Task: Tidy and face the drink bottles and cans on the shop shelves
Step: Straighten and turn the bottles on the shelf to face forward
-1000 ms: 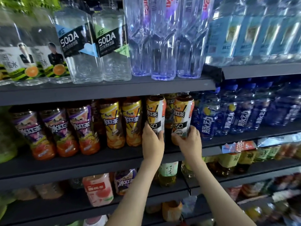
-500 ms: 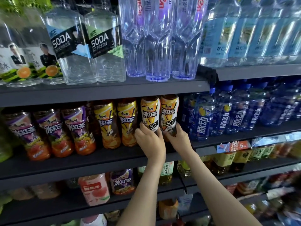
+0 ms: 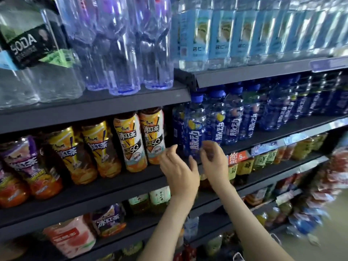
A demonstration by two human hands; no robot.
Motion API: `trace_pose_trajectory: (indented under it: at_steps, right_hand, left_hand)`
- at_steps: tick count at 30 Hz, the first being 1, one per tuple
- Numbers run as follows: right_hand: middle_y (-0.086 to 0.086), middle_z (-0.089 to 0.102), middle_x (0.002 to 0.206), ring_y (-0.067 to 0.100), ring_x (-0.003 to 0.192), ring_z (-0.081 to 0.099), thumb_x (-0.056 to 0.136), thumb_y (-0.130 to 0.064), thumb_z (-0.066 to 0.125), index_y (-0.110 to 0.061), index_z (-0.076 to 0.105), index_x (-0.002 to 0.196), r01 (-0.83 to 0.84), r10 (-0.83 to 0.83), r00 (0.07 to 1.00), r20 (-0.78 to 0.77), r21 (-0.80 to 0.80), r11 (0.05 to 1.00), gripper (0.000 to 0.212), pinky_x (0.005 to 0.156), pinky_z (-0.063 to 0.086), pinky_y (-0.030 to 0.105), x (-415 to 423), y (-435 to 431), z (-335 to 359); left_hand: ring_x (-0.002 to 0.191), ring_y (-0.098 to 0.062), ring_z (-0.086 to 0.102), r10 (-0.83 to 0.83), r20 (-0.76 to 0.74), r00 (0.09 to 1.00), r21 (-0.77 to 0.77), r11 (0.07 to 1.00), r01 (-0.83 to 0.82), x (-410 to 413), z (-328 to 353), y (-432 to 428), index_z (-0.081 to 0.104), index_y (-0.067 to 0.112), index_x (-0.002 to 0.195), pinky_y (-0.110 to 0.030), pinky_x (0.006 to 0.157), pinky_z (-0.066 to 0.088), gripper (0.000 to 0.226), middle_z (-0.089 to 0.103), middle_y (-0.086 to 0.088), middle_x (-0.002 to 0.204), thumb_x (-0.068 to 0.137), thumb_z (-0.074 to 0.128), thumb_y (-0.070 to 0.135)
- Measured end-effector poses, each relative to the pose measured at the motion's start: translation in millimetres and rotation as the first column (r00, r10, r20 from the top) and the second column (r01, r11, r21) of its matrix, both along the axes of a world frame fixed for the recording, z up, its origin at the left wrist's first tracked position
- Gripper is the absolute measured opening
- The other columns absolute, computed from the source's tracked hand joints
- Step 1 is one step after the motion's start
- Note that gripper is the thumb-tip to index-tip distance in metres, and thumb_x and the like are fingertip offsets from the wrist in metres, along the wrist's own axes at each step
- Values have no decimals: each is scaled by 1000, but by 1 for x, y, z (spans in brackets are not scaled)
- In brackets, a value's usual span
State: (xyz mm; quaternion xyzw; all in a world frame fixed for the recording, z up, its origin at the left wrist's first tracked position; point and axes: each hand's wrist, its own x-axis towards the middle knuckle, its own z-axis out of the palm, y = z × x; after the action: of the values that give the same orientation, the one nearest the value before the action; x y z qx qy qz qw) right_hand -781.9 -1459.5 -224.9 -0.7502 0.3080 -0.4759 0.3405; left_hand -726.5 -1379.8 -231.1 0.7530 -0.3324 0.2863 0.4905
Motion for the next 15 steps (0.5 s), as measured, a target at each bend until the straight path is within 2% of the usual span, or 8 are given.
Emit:
trace_pose_trajectory:
  at_steps: [2,6,8,12,15]
  right_hand:
    - [-8,58,96,1,84,55,93,-14,56,-17,56,108,15,-15,1000,-10,-4,1000,16,71,43,12,-14,-19,-1]
    - [-7,60,98,3,85,56,93,-17,55,-16,57,110,-14,14,1000,1,-7,1000,16,70,43,11,-49,-64,0]
    - [-6,60,97,3,84,57,93,-15,56,-16,58,107,-46,46,999,5,-32,998,14,72,44,14,-74,-93,2]
    - [-9,57,96,-2,83,54,94,-15,55,-18,57,108,-53,51,998,-29,-50,997,15,70,38,4,-131,-160,2]
    - [-8,58,101,6,89,56,94,-18,55,-18,56,110,-50,49,997,-54,-27,998,16,76,43,15,-170,-208,-2]
  left_hand:
    - [103,-28,45,-24,-6,1000,25,999,24,-13,4,-20,46,4,115,-40,86,46,49,49,-19,113,75,72,13]
    - [94,-31,54,-47,-68,997,65,997,52,-46,5,-74,52,3,112,-37,75,50,40,55,-16,105,77,70,10]
    - [95,-32,56,-52,-121,991,91,994,64,-72,5,-109,52,4,113,-40,75,51,37,56,-15,104,80,67,11]
    - [102,-34,55,-29,-233,972,67,997,45,-124,11,-180,52,3,117,-44,81,50,39,56,-16,110,82,66,13]
    - [103,-30,54,-13,-233,972,47,999,25,-154,15,-221,51,3,118,-36,83,48,39,56,-14,111,84,65,16]
